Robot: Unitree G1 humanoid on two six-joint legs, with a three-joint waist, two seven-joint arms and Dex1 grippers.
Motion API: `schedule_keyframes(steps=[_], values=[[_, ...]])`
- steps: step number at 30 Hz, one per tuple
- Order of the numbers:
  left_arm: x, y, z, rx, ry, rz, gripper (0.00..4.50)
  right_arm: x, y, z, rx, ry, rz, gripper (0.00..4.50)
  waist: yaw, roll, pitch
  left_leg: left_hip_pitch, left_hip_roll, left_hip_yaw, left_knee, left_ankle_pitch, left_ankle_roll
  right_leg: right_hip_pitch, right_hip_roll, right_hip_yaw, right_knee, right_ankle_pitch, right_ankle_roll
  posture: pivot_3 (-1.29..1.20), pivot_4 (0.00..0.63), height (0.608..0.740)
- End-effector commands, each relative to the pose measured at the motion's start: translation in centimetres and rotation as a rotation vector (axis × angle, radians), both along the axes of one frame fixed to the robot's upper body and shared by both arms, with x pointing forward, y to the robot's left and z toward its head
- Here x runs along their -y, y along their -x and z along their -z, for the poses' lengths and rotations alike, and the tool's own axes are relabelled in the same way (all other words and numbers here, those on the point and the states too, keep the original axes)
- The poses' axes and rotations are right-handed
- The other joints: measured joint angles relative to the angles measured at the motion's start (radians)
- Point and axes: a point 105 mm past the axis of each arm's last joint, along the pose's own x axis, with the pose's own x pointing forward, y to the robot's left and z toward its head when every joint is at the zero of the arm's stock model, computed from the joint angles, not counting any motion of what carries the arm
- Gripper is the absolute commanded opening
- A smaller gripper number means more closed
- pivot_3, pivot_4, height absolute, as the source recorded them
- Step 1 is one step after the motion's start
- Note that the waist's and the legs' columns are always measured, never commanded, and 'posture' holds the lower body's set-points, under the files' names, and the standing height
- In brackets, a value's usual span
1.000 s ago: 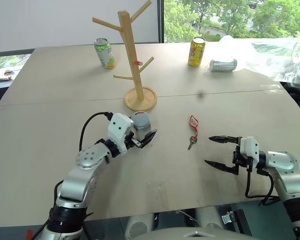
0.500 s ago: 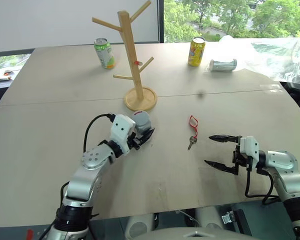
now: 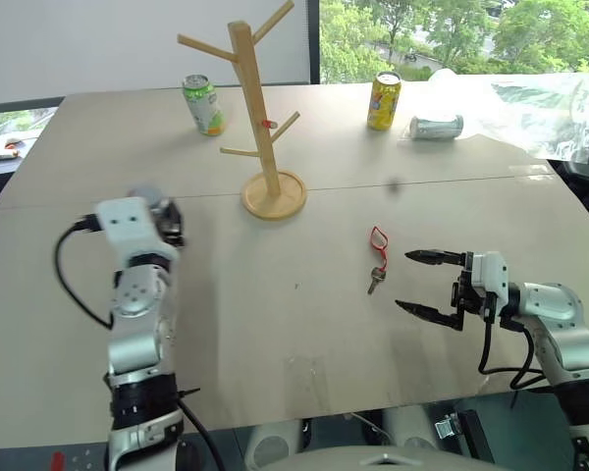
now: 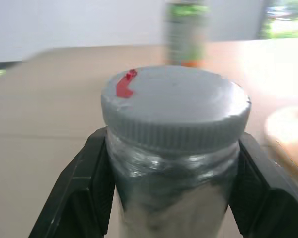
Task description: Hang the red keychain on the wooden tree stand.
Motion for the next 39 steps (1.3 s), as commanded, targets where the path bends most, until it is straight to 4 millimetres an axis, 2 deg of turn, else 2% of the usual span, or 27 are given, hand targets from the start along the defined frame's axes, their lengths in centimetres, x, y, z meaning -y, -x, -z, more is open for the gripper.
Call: schedule_keyframes(steps=[1, 6, 13, 14, 15, 16, 17, 29, 34, 39], values=[[-4.8, 1.4, -0.9, 0.030, 0.004, -0.213, 2.92, -0.4, -0.4, -1.8, 0.039, -0.047, -0.001, 4.50, 0.001, 0.000, 0.000, 0.000, 0.000, 0.000, 0.000, 0.000, 0.000, 0.000, 0.000, 0.000, 0.000, 0.000, 0.000, 0.00, 0.150, 0.740], [-7.3, 1.3, -1.0, 0.018, 0.008, -0.273, 2.92, -0.9, -0.7, -2.0, 0.036, -0.057, -0.006, 4.50, 0.003, -0.001, 0.000, -0.001, -0.001, 0.000, 0.000, 0.000, 0.000, 0.000, -0.002, -0.002, 0.000, 0.000, 0.000, 0.00, 0.150, 0.740], [-6.6, 0.2, -1.3, 0.030, -0.013, -0.223, 2.92, -1.1, -0.8, -2.3, 0.043, -0.061, -0.005, 4.50, 0.000, -0.001, 0.000, -0.001, -0.001, 0.000, 0.000, 0.000, 0.000, 0.000, -0.003, -0.002, 0.000, 0.000, 0.000, 0.00, 0.150, 0.740], [-6.4, 0.2, -1.3, 0.033, -0.014, -0.220, 3.45, -1.1, -0.8, -2.3, 0.045, -0.061, -0.004, 4.50, 0.000, -0.001, 0.000, -0.001, -0.001, 0.000, 0.000, 0.000, 0.000, 0.000, -0.003, -0.002, 0.000, 0.000, 0.000, 0.00, 0.150, 0.740], [-6.3, 0.1, -1.3, 0.036, -0.015, -0.218, 3.70, -1.1, -0.8, -2.3, 0.045, -0.061, -0.004, 4.50, 0.000, -0.001, 0.000, -0.001, -0.001, 0.000, 0.000, 0.000, 0.000, 0.000, -0.003, -0.002, 0.000, 0.000, 0.000, 0.00, 0.150, 0.740], [-6.3, 0.1, -1.4, 0.037, -0.016, -0.218, 4.22, -1.1, -0.8, -2.3, 0.046, -0.061, -0.004, 4.50, 0.000, -0.001, 0.000, -0.001, -0.001, 0.000, 0.000, 0.000, 0.000, 0.000, -0.003, -0.002, 0.000, 0.000, 0.000, 0.00, 0.150, 0.740], [-6.3, 0.1, -1.4, 0.038, -0.016, -0.218, 4.43, -1.1, -0.8, -2.3, 0.046, -0.061, -0.003, 4.50, 0.000, -0.001, 0.000, -0.001, -0.001, 0.000, 0.000, 0.000, 0.000, 0.000, -0.003, -0.002, 0.000, 0.000, 0.000, 0.00, 0.150, 0.740], [-5.3, 1.2, -1.5, 0.071, -0.002, -0.258, 4.43, -1.0, -0.9, -2.2, 0.046, -0.055, -0.007, 4.50, 0.000, -0.001, 0.000, -0.001, -0.001, 0.000, 0.000, 0.000, 0.000, 0.000, -0.005, -0.002, 0.000, 0.001, 0.000, 0.00, 0.150, 0.740], [-3.8, 3.0, -1.5, 0.106, 0.008, -0.306, 4.43, -0.8, -0.8, -2.1, 0.045, -0.049, -0.006, 4.50, 0.000, -0.001, 0.000, -0.001, -0.001, 0.000, 0.000, 0.000, 0.000, 0.000, -0.007, -0.002, 0.000, 0.001, 0.000, 0.00, 0.150, 0.740], [-2.7, 5.5, -0.6, 0.096, 0.012, -0.360, 4.43, -0.6, -0.8, -2.0, 0.041, -0.046, -0.005, 4.50, 0.000, -0.001, 0.000, -0.001, -0.001, 0.000, 0.000, 0.000, 0.000, 0.000, -0.007, -0.002, 0.000, -0.001, -0.002, 0.00, 0.150, 0.740]])
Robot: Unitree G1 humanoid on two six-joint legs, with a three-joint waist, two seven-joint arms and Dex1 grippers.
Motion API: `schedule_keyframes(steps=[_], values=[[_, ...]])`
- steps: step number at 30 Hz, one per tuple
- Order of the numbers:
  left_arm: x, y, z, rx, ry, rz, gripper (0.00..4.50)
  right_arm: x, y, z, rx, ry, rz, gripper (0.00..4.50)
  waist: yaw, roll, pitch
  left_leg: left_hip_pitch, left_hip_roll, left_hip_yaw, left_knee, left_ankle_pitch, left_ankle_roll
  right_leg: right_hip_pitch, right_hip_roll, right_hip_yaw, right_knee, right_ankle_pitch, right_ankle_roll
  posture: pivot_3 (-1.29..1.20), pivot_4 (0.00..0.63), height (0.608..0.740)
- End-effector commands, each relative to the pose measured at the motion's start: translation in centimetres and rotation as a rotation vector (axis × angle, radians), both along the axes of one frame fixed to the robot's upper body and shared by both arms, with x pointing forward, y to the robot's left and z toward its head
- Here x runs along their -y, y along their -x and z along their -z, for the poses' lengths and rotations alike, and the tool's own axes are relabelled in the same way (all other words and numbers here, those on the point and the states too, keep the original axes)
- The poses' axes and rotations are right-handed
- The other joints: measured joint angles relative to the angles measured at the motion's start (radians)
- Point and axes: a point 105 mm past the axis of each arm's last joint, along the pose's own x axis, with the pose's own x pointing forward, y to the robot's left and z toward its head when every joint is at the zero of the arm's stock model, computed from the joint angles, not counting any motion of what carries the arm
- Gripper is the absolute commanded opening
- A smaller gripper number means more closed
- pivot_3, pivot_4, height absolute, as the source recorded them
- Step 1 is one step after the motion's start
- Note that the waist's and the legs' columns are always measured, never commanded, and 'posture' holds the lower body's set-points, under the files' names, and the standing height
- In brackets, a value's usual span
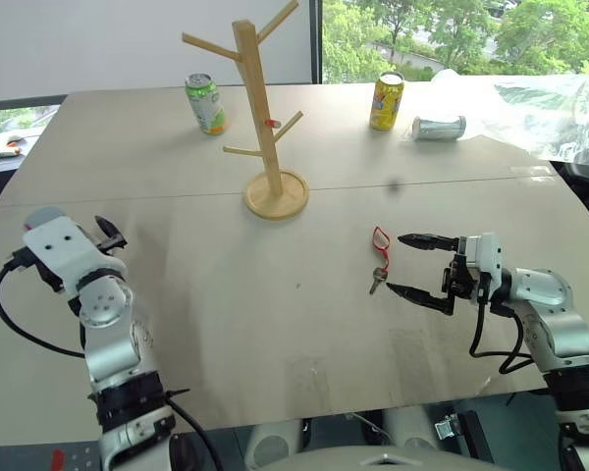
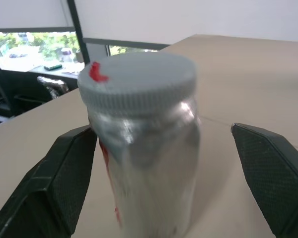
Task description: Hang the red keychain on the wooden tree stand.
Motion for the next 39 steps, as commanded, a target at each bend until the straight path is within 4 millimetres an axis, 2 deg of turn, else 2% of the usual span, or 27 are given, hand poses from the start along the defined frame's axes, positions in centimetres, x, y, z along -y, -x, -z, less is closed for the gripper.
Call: schedule_keyframes(steps=[1, 5, 7, 9, 10, 12, 14, 18, 21, 23, 25, 30, 39], values=[[0.3, 1.9, -1.1, 0.032, -0.043, -0.056, 4.43, 0.3, 0.1, -1.0, 0.045, -0.004, -0.001, 4.50, 0.000, 0.000, 0.000, 0.000, 0.000, 0.000, 0.000, 0.000, 0.000, 0.000, 0.000, 0.000, 0.000, -0.001, -0.001, 0.00, 0.150, 0.740], [0.6, 2.9, -0.4, 0.028, -0.017, -0.063, 4.43, 0.3, 0.1, -1.0, 0.043, -0.003, -0.005, 4.50, 0.001, 0.000, 0.000, 0.000, 0.000, 0.000, 0.000, 0.000, 0.000, 0.000, 0.001, 0.000, 0.000, -0.001, -0.001, 0.00, 0.150, 0.740], [2.1, 2.1, 0.0, 0.055, 0.026, 0.034, 4.43, 0.3, -0.1, -1.0, 0.036, -0.007, 0.004, 4.50, 0.002, 0.000, 0.000, 0.000, 0.000, 0.000, 0.000, 0.000, 0.000, 0.000, 0.002, 0.000, 0.000, -0.001, -0.001, 0.00, 0.150, 0.740], [6.8, -0.5, 0.0, 0.088, 0.071, 0.368, 4.43, 0.2, -0.6, -1.1, -0.017, 0.006, 0.042, 4.50, 0.004, 0.000, 0.000, 0.000, 0.000, 0.000, 0.000, 0.000, 0.000, 0.000, 0.002, -0.001, 0.000, -0.001, -0.001, 0.00, 0.150, 0.740], [9.7, -1.1, -0.2, 0.086, 0.042, 0.557, 4.43, 0.1, -1.0, -1.3, -0.053, 0.018, 0.068, 4.50, 0.006, 0.000, 0.000, 0.000, 0.000, 0.000, 0.000, 0.000, 0.000, 0.000, 0.002, -0.001, 0.000, -0.001, -0.001, 0.00, 0.150, 0.740], [13.9, -0.8, 0.2, 0.061, 0.004, 0.837, 4.43, -0.2, -1.8, -2.0, -0.104, 0.030, 0.135, 4.50, 0.003, 0.000, 0.000, -0.001, -0.001, 0.001, 0.000, 0.000, 0.000, 0.000, 0.001, -0.001, 0.000, -0.001, -0.002, 0.00, 0.150, 0.740], [15.9, 0.2, 0.8, 0.032, 0.001, 1.000, 4.43, -0.6, -2.5, -2.7, -0.151, 0.048, 0.202, 4.50, -0.009, 0.000, 0.000, -0.001, -0.001, 0.002, 0.000, -0.002, -0.002, -0.001, -0.001, 0.001, 0.000, -0.001, -0.002, 0.00, 0.150, 0.740], [19.4, 3.3, 2.2, -0.037, -0.108, 1.322, 4.43, -1.2, -4.6, -3.5, -0.226, 0.127, 0.511, 4.50, -0.022, 0.001, 0.000, -0.003, 0.003, 0.003, -0.004, -0.002, -0.003, -0.008, -0.003, 0.001, 0.000, -0.003, -0.005, 0.00, 0.150, 0.740], [20.8, 5.5, 3.2, -0.069, -0.168, 1.491, 4.43, -1.8, -4.7, -3.6, -0.291, 0.203, 0.643, 4.50, -0.025, 0.003, 0.000, -0.007, 0.003, 0.002, -0.006, -0.001, -0.002, -0.012, -0.004, 0.002, 0.002, -0.004, -0.008, 0.00, 0.150, 0.740], [21.2, 6.6, 3.7, -0.084, -0.208, 1.562, 4.43, -2.2, -4.3, -3.4, -0.251, 0.338, 0.716, 4.50, -0.024, 0.003, 0.000, -0.012, 0.003, 0.001, -0.004, -0.001, -0.002, -0.016, -0.004, 0.001, 0.001, -0.004, -0.008, 0.00, 0.150, 0.740], [21.4, 7.2, 3.8, -0.077, -0.242, 1.601, 4.43, -2.8, -3.8, -3.0, -0.281, 0.379, 0.746, 4.50, -0.022, 0.003, 0.000, -0.018, 0.002, 0.001, -0.002, 0.000, -0.002, -0.022, -0.007, -0.002, 0.002, -0.004, -0.008, 0.00, 0.150, 0.740], [21.3, 7.8, 4.1, -0.064, -0.282, 1.655, 4.43, -4.0, -2.5, -1.8, -0.434, 0.389, 0.742, 4.50, -0.025, 0.003, 0.000, -0.018, 0.001, 0.001, -0.002, 0.000, -0.001, -0.021, -0.008, -0.006, 0.002, -0.004, -0.008, 0.00, 0.150, 0.740], [21.6, 8.3, 5.2, -0.091, -0.314, 1.713, 4.43, -4.6, -3.3, -1.0, -0.470, 0.328, 0.772, 4.50, -0.028, 0.004, 0.000, -0.018, 0.001, 0.001, -0.002, 0.000, 0.000, -0.021, 0.000, -0.007, 0.002, -0.004, -0.007, 0.00, 0.150, 0.740]])
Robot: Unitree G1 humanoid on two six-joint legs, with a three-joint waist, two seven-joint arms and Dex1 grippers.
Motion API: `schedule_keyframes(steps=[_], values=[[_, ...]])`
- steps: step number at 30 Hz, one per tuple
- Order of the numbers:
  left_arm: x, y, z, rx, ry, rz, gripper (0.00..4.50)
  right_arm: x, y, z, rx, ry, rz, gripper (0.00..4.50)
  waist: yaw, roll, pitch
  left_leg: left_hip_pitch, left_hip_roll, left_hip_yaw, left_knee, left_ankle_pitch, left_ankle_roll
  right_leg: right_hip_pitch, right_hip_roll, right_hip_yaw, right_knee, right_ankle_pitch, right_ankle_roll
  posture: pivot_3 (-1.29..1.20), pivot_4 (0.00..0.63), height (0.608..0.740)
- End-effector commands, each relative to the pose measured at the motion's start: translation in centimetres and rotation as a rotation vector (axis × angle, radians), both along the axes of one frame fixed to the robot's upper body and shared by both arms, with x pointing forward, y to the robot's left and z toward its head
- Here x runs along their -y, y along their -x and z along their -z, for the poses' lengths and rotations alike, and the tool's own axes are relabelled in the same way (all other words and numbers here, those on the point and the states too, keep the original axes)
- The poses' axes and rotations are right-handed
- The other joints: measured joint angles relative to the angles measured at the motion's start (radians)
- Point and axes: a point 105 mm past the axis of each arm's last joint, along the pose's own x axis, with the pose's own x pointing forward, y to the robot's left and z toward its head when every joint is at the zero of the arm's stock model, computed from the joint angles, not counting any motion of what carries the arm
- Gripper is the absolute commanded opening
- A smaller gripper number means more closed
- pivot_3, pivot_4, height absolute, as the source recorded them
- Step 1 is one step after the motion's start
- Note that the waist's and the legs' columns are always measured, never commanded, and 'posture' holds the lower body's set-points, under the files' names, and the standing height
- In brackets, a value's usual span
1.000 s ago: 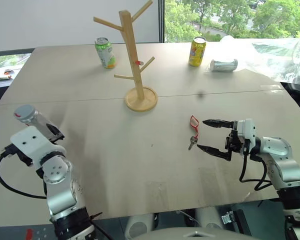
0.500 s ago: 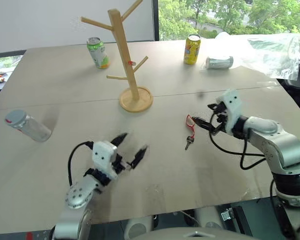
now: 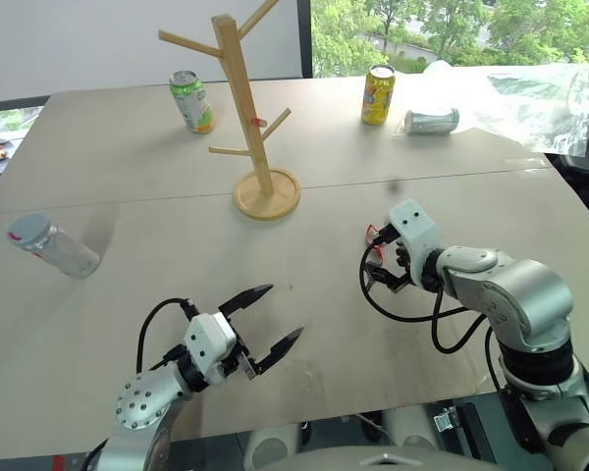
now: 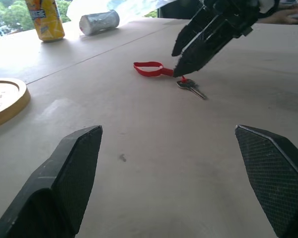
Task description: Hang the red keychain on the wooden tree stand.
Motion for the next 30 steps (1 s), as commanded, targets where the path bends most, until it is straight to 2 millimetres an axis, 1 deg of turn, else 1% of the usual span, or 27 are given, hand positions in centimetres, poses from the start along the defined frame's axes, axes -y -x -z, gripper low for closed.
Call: schedule_keyframes(steps=[1, 5, 10, 14, 15, 16, 17, 18, 19, 22, 23, 24, 27, 28, 30], values=[[0.5, 0.2, -0.4, 0.033, 0.005, 0.019, 4.43, 0.1, -0.8, -1.0, 0.062, -0.046, 0.036, 4.50, 0.000, 0.000, 0.000, 0.000, 0.000, 0.000, 0.000, 0.000, 0.000, 0.000, 0.000, 0.000, 0.000, 0.000, 0.000, 0.00, 0.150, 0.740], [0.9, 0.2, -0.2, 0.037, 0.007, 0.020, 4.43, -0.5, -1.4, -0.8, 0.055, -0.074, 0.054, 4.50, 0.000, 0.000, 0.000, 0.000, 0.000, 0.000, 0.000, 0.000, 0.000, 0.000, 0.001, 0.000, 0.000, 0.000, 0.000, 0.00, 0.150, 0.740], [1.0, 0.2, -0.1, 0.035, 0.009, 0.009, 4.43, -1.1, -1.3, -0.3, 0.020, -0.118, 0.050, 4.50, 0.000, 0.000, 0.000, 0.000, 0.001, 0.000, 0.000, 0.000, 0.000, 0.000, 0.002, 0.000, 0.001, 0.002, 0.003, 0.00, 0.150, 0.740], [1.0, 0.0, -0.2, 0.040, 0.008, -0.003, 4.43, -1.0, -1.4, 0.4, -0.021, -0.121, 0.065, 4.50, -0.001, 0.000, 0.000, 0.001, 0.001, 0.000, 0.000, 0.000, 0.000, 0.000, 0.002, 0.001, 0.001, 0.002, 0.003, 0.00, 0.150, 0.740], [1.0, -0.1, -0.2, 0.043, 0.007, -0.007, 4.50, -1.0, -1.3, 0.5, -0.034, -0.121, 0.069, 3.98, -0.001, 0.000, 0.000, 0.001, 0.001, 0.000, 0.000, 0.000, 0.000, 0.000, 0.002, 0.001, 0.001, 0.002, 0.003, 0.00, 0.150, 0.740], [0.9, -0.2, -0.2, 0.044, 0.007, -0.010, 4.50, -1.0, -1.3, 0.7, -0.043, -0.124, 0.069, 3.70, 0.000, 0.000, 0.000, 0.001, 0.001, 0.000, 0.000, 0.000, 0.000, 0.000, 0.002, 0.001, 0.001, 0.002, 0.003, 0.00, 0.150, 0.740], [0.9, -0.3, -0.3, 0.046, 0.008, -0.013, 4.50, -1.1, -1.2, 0.7, -0.052, -0.130, 0.067, 3.12, -0.001, 0.000, 0.000, 0.001, 0.001, 0.000, 0.000, 0.000, 0.000, 0.000, 0.002, 0.001, 0.001, 0.002, 0.003, 0.00, 0.150, 0.740], [1.0, -0.4, -0.3, 0.048, 0.009, -0.015, 4.50, -1.2, -1.1, 0.8, -0.065, -0.145, 0.068, 2.78, -0.001, 0.000, 0.000, 0.001, 0.001, 0.000, 0.000, 0.000, 0.000, 0.000, 0.002, 0.001, 0.001, 0.002, 0.003, 0.00, 0.150, 0.740], [1.0, -0.4, -0.4, 0.049, 0.009, -0.016, 4.50, -1.3, -1.1, 0.9, -0.074, -0.156, 0.068, 2.36, -0.001, 0.000, 0.000, 0.001, 0.001, 0.000, 0.000, 0.000, 0.000, 0.000, 0.002, 0.001, 0.001, 0.002, 0.003, 0.00, 0.150, 0.740], [1.0, -0.6, -0.5, 0.053, 0.011, -0.017, 4.50, -1.3, -1.0, 0.8, -0.080, -0.163, 0.068, 0.82, -0.003, 0.000, 0.000, 0.001, 0.001, 0.000, 0.000, 0.000, 0.000, 0.000, 0.003, 0.001, 0.001, 0.002, 0.004, 0.00, 0.150, 0.740], [1.0, -0.7, -0.6, 0.054, 0.012, -0.019, 4.50, -1.3, -1.0, 0.8, -0.079, -0.164, 0.066, 0.41, -0.003, 0.000, 0.000, 0.001, 0.001, 0.000, 0.000, 0.000, 0.000, 0.000, 0.003, 0.001, 0.001, 0.002, 0.004, 0.00, 0.150, 0.740], [1.0, -0.8, -0.7, 0.056, 0.013, -0.022, 4.50, -1.3, -1.0, 0.8, -0.077, -0.164, 0.064, 0.11, -0.003, 0.000, 0.000, 0.001, 0.001, 0.000, 0.000, 0.000, 0.000, 0.000, 0.003, 0.001, 0.001, 0.002, 0.004, 0.00, 0.150, 0.740], [1.0, -1.3, -1.2, 0.063, 0.027, -0.040, 4.50, -1.4, -1.2, 0.3, -0.038, -0.166, 0.049, 0.11, -0.002, 0.000, 0.000, 0.001, 0.001, 0.000, 0.000, 0.000, 0.000, 0.000, 0.003, 0.001, 0.001, 0.002, 0.004, 0.00, 0.150, 0.740], [0.9, -1.5, -1.5, 0.066, 0.033, -0.051, 4.50, -1.5, -1.5, -0.3, 0.011, -0.182, 0.034, 0.11, -0.002, 0.000, 0.000, 0.001, 0.001, 0.000, 0.000, 0.000, 0.000, 0.000, 0.003, 0.001, 0.001, 0.002, 0.004, 0.00, 0.150, 0.740], [0.4, -2.3, -2.6, 0.076, 0.062, -0.099, 4.50, -2.1, -1.9, -2.7, 0.142, -0.261, -0.005, 0.11, -0.002, 0.000, 0.000, 0.001, 0.001, 0.000, 0.000, 0.000, 0.000, 0.000, 0.003, 0.001, 0.001, 0.002, 0.004, 0.00, 0.150, 0.740]])
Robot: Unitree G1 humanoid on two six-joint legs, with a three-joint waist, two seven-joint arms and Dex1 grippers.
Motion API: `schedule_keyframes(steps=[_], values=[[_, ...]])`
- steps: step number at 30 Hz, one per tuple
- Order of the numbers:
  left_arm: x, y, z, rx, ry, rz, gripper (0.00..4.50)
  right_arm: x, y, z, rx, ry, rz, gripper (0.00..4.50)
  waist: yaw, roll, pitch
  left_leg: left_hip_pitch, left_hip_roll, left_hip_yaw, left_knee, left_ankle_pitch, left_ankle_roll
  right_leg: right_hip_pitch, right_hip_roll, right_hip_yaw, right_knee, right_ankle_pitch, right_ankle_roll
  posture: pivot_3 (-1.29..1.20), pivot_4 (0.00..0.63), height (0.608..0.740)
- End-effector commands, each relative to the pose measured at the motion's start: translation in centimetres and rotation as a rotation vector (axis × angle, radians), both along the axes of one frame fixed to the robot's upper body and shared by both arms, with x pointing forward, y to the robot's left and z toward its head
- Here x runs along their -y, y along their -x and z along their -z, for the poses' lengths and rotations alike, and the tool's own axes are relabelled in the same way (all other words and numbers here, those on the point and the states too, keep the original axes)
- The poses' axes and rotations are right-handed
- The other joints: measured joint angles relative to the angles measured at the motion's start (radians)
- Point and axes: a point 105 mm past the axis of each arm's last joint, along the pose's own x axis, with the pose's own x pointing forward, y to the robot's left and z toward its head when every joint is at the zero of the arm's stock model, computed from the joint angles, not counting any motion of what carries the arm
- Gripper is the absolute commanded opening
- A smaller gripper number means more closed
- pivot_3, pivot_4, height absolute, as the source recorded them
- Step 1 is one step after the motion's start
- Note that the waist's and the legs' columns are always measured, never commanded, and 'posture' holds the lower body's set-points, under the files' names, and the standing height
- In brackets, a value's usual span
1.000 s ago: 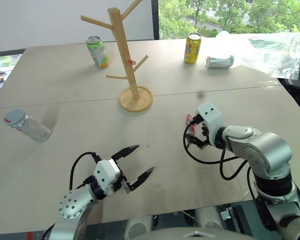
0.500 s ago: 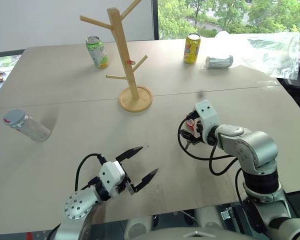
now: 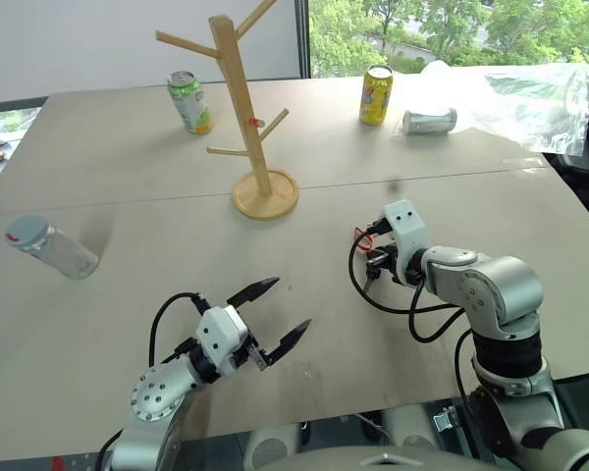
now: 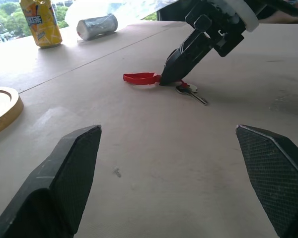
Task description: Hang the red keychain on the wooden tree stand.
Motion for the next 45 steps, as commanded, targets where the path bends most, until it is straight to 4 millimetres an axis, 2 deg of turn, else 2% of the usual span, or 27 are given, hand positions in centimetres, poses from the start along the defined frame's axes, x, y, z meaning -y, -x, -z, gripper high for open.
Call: schedule_keyframes(steps=[1, 5, 11, 16, 20, 24, 32, 40, 45], values=[[-0.8, -1.6, -3.1, 0.046, 0.085, -0.098, 4.50, -1.3, -0.8, -5.7, 0.325, -0.146, -0.090, 0.11, 0.000, 0.000, 0.000, 0.000, 0.000, 0.000, 0.000, 0.000, 0.000, 0.000, 0.000, 0.000, 0.000, 0.000, 0.000, 0.00, 0.150, 0.740], [-1.6, -3.5, -6.8, 0.054, 0.194, -0.201, 4.50, -3.1, 0.0, -10.3, 0.598, -0.165, -0.301, 0.11, 0.000, 0.000, 0.000, 0.000, 0.000, -0.001, 0.000, 0.000, 0.000, 0.001, 0.001, 0.000, 0.000, -0.001, 0.005, 0.00, 0.150, 0.740], [-0.4, -4.5, -14.4, 0.126, 0.357, -0.295, 4.50, -4.7, 0.6, -15.3, 0.915, -0.139, -0.435, 0.11, 0.001, -0.001, 0.000, 0.001, 0.000, -0.002, 0.001, 0.000, 0.000, 0.003, 0.001, 0.000, 0.000, 0.001, 0.003, 0.00, 0.150, 0.740], [0.1, -4.7, -17.0, 0.147, 0.365, -0.330, 4.50, -6.6, 0.1, -16.9, 1.018, -0.117, -0.501, 0.11, 0.001, -0.001, 0.000, 0.003, -0.002, -0.002, 0.002, 0.001, -0.001, 0.004, 0.002, 0.001, 0.000, 0.002, 0.004, 0.00, 0.150, 0.740], [-0.1, -4.9, -17.2, 0.130, 0.362, -0.358, 4.50, -7.8, -0.3, -17.2, 1.033, -0.134, -0.536, 0.11, 0.002, -0.001, 0.000, 0.003, -0.003, -0.002, 0.002, 0.004, -0.006, 0.005, 0.003, 0.001, 0.000, 0.002, 0.004, 0.00, 0.150, 0.740], [-0.6, -5.0, -16.0, 0.079, 0.351, -0.399, 4.50, -9.5, -0.9, -16.7, 1.018, -0.154, -0.581, 0.11, 0.002, -0.001, 0.000, 0.002, -0.003, -0.002, 0.002, 0.004, -0.006, 0.005, 0.003, 0.001, 0.000, 0.002, 0.004, 0.00, 0.150, 0.740], [-0.9, -4.9, -15.2, 0.052, 0.348, -0.426, 4.50, -10.6, -2.6, -15.7, 0.989, -0.164, -0.584, 0.11, 0.003, -0.001, 0.000, 0.002, -0.003, -0.002, 0.002, 0.004, -0.006, 0.005, 0.003, 0.001, 0.000, 0.002, 0.003, 0.00, 0.150, 0.740], [-0.9, -4.9, -15.2, 0.053, 0.354, -0.430, 4.50, -10.9, -4.8, -15.5, 0.970, -0.167, -0.534, 0.11, 0.002, -0.001, 0.000, 0.002, -0.003, -0.002, 0.002, 0.004, -0.007, 0.004, 0.003, 0.001, 0.000, 0.002, 0.003, 0.00, 0.150, 0.740], [-0.9, -5.0, -15.2, 0.054, 0.358, -0.430, 4.50, -11.6, -5.5, -15.3, 0.961, -0.177, -0.528, 0.11, 0.002, -0.001, 0.000, 0.002, -0.003, -0.002, 0.002, 0.004, -0.007, 0.004, 0.003, 0.002, 0.000, 0.002, 0.003, 0.00, 0.150, 0.740]])
